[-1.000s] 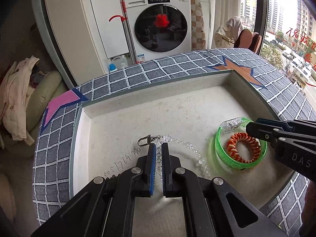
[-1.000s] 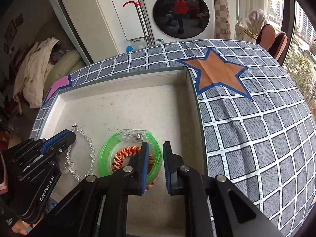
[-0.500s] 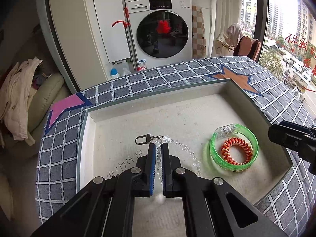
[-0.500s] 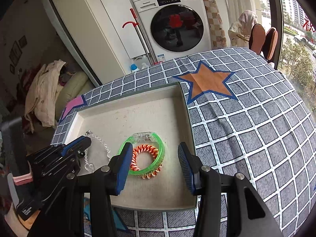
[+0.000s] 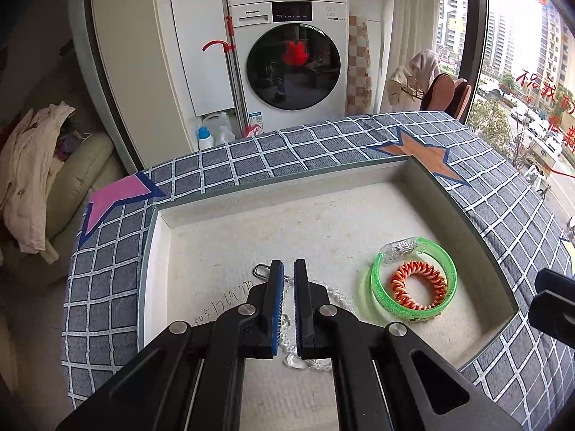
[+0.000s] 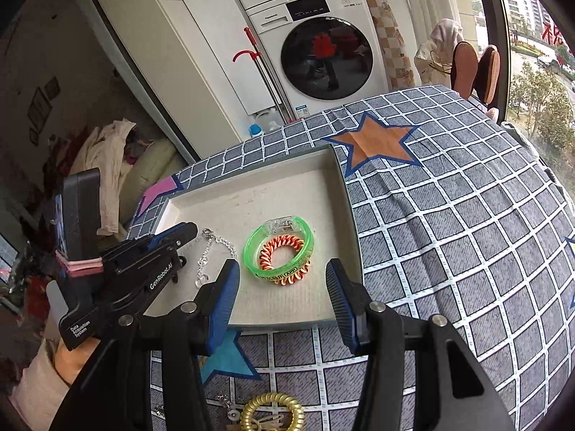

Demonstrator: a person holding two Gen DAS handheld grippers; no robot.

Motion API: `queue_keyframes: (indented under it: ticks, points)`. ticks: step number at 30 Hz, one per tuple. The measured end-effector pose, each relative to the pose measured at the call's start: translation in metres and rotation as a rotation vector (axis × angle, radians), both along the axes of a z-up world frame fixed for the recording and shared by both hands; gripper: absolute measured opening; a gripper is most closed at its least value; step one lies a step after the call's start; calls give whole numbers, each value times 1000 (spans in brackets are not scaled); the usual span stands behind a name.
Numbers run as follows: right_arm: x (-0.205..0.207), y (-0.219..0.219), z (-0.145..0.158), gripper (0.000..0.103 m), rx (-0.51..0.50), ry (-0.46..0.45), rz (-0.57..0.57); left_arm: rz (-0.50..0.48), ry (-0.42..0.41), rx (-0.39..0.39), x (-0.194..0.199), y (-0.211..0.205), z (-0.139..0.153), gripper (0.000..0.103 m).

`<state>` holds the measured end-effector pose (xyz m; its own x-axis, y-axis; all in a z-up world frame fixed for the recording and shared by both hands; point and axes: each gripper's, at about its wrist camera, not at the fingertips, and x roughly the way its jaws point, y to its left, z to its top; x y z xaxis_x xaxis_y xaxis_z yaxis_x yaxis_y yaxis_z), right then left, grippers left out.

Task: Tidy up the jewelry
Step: 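Lower the bead chain and green bangle into the tray and open both tools, then move both tools back toward the rhinestone clip and brown bead bracelet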

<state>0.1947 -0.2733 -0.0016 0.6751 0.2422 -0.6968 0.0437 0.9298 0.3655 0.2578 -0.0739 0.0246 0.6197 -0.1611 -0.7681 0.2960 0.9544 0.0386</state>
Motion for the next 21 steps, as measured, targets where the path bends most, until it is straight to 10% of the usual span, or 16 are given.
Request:
queue_keyframes:
  ticks: [8, 9, 10, 21]
  points:
    - [-23, -1, -5, 82, 38, -4, 4, 6, -8, -38, -13, 9, 16, 31]
    - [-26, -1, -5, 82, 43, -6, 4, 8, -10, -43, -17, 11, 18, 53]
    - [-30, 0, -6, 82, 50, -7, 6, 16, -6, -42, -20, 13, 20, 103]
    - [-73, 2, -12, 103, 61, -48, -13, 61, -96, -36, -71, 44, 9, 103]
